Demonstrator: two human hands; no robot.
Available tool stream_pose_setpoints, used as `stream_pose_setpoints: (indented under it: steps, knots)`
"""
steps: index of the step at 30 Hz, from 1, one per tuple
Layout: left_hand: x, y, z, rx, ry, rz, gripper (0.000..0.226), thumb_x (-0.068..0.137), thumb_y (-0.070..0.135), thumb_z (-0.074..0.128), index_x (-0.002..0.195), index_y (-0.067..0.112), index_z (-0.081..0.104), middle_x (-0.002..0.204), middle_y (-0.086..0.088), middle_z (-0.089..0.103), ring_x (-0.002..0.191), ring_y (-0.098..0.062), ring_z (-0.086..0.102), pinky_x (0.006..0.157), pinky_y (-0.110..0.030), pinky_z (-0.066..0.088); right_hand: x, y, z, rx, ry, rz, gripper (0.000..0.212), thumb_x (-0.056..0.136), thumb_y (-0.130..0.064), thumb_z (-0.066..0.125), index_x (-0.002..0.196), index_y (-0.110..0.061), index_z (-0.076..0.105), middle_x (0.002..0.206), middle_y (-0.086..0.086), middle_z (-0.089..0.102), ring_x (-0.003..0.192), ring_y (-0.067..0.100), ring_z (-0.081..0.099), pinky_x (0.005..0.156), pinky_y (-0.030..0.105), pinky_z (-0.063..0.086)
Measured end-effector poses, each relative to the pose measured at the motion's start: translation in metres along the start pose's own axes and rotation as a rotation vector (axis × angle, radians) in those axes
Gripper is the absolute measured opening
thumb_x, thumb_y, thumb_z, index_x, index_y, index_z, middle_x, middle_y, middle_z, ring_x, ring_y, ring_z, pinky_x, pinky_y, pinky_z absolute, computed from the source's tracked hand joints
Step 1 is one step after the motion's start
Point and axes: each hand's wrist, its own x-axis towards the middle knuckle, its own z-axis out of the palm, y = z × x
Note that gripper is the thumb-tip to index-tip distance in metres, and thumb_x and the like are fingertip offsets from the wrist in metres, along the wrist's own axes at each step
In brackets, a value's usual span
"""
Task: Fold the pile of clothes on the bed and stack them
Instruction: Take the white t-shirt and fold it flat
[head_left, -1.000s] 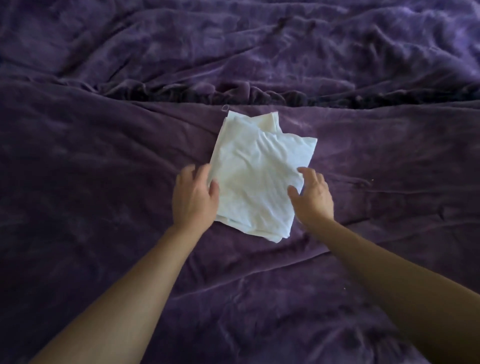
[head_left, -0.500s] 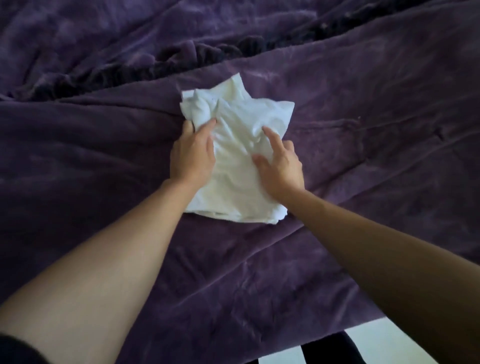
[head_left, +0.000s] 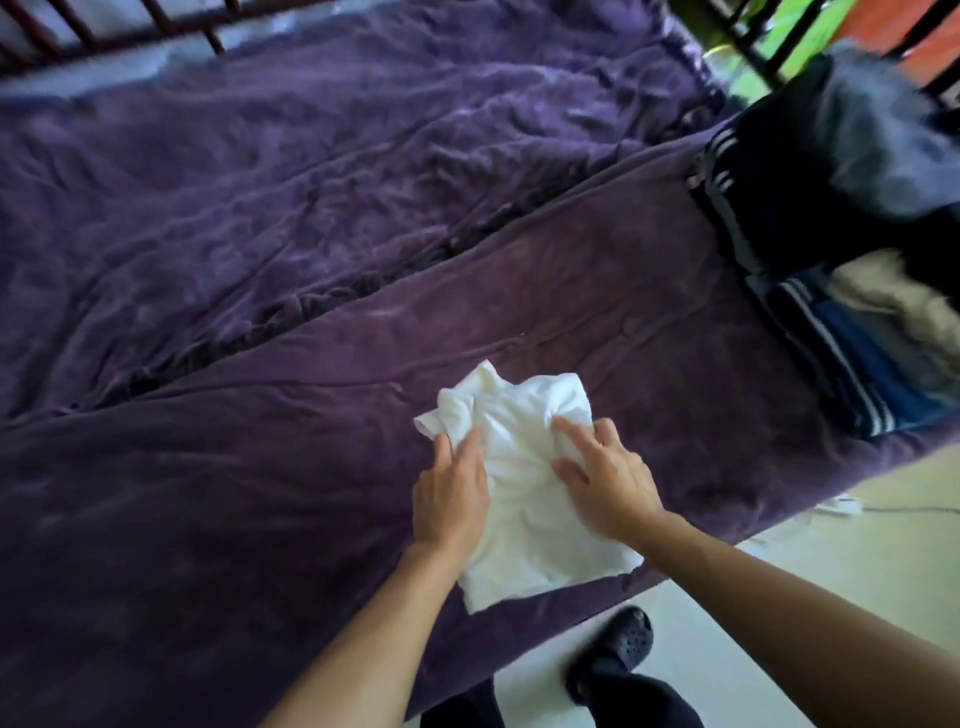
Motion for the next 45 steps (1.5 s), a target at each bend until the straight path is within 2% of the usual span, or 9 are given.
stream_pose_setpoints:
  steps: [6, 15, 19, 28, 31, 36, 39, 41, 45]
  knots:
    - [-0.027, 0.145, 0.015, -0.069, 0.058, 0.117, 0.032, 0.097, 0.024, 0.048, 0.127, 0.024, 0.056, 0.117, -0.006, 0.053, 0.086, -0.039, 0.061, 0.073, -0.044, 0.049, -0.044, 0.107, -0.096, -0.006, 0.116, 0.011, 0.051, 0.093, -0.046, 0.048, 0.138, -0.049, 0.024, 0.111, -0.003, 0.037, 0.082, 0.036, 0.06, 0.064, 0.035, 0.037]
    - [-0.026, 0.353, 0.031, -0.205, 0.145, 0.313, 0.026, 0.094, 0.018, 0.053, 0.118, 0.018, 0.063, 0.112, -0.01, 0.057, 0.088, -0.038, 0.061, 0.075, -0.042, 0.048, -0.068, 0.252, -0.238, 0.033, 0.309, 0.046, 0.052, 0.091, -0.045, 0.052, 0.137, -0.047, 0.029, 0.119, -0.001, 0.039, 0.093, 0.037, 0.058, 0.081, 0.044, 0.047]
    - [-0.005, 0.423, 0.036, -0.29, 0.156, 0.387, 0.025, 0.093, 0.015, 0.055, 0.115, 0.015, 0.065, 0.112, -0.011, 0.058, 0.092, -0.037, 0.061, 0.078, -0.042, 0.05, -0.049, 0.304, -0.292, -0.034, 0.376, 0.04, 0.053, 0.09, -0.049, 0.053, 0.138, -0.049, 0.028, 0.118, -0.003, 0.039, 0.091, 0.033, 0.059, 0.076, 0.039, 0.046]
    - [0.074, 0.562, 0.062, -0.506, 0.098, 0.323, 0.028, 0.09, 0.015, 0.06, 0.116, 0.009, 0.065, 0.111, -0.014, 0.06, 0.107, -0.027, 0.052, 0.084, -0.02, 0.035, 0.034, 0.4, -0.438, -0.155, 0.337, 0.064, 0.057, 0.085, -0.046, 0.063, 0.135, -0.049, 0.038, 0.113, -0.002, 0.045, 0.092, 0.028, 0.059, 0.079, 0.042, 0.051]
    - [0.097, 0.592, 0.08, -0.542, -0.002, 0.265, 0.033, 0.089, 0.017, 0.06, 0.121, 0.009, 0.062, 0.118, -0.014, 0.056, 0.111, -0.027, 0.052, 0.089, -0.023, 0.037, 0.061, 0.427, -0.46, -0.223, 0.295, 0.127, 0.057, 0.083, -0.047, 0.064, 0.135, -0.051, 0.039, 0.115, -0.002, 0.048, 0.094, 0.03, 0.061, 0.077, 0.039, 0.049]
    - [0.132, 0.596, 0.116, -0.184, -0.328, 0.217, 0.047, 0.086, 0.024, 0.058, 0.131, 0.017, 0.05, 0.13, -0.012, 0.042, 0.116, -0.031, 0.05, 0.095, -0.032, 0.041, 0.09, 0.461, -0.445, -0.324, 0.326, 0.205, 0.051, 0.088, -0.037, 0.059, 0.137, -0.035, 0.046, 0.126, 0.001, 0.049, 0.112, 0.025, 0.055, 0.079, 0.037, 0.048]
    - [0.146, 0.587, 0.126, 0.083, -0.203, 0.25, 0.042, 0.085, 0.026, 0.052, 0.127, 0.022, 0.05, 0.132, -0.005, 0.038, 0.115, -0.028, 0.046, 0.095, -0.037, 0.042, 0.093, 0.467, -0.411, -0.319, 0.401, 0.081, 0.047, 0.087, -0.031, 0.064, 0.132, -0.026, 0.052, 0.133, 0.007, 0.051, 0.115, 0.029, 0.054, 0.074, 0.037, 0.05]
    - [0.153, 0.59, 0.132, 0.167, -0.059, 0.38, 0.04, 0.087, 0.026, 0.05, 0.126, 0.021, 0.051, 0.135, -0.005, 0.037, 0.118, -0.026, 0.041, 0.097, -0.036, 0.04, 0.094, 0.473, -0.388, -0.292, 0.377, 0.011, 0.051, 0.086, -0.036, 0.064, 0.134, -0.025, 0.052, 0.141, 0.012, 0.047, 0.125, 0.035, 0.049, 0.089, 0.044, 0.05]
    - [0.162, 0.604, 0.152, 0.307, -0.02, 0.605, 0.048, 0.095, 0.034, 0.042, 0.141, 0.02, 0.04, 0.152, -0.016, 0.025, 0.141, -0.03, 0.021, 0.112, -0.04, 0.025, 0.089, 0.497, -0.347, -0.217, 0.131, 0.101, 0.066, 0.089, -0.065, 0.032, 0.149, -0.039, 0.021, 0.162, 0.005, 0.006, 0.149, 0.026, 0.001, 0.118, 0.045, 0.015]
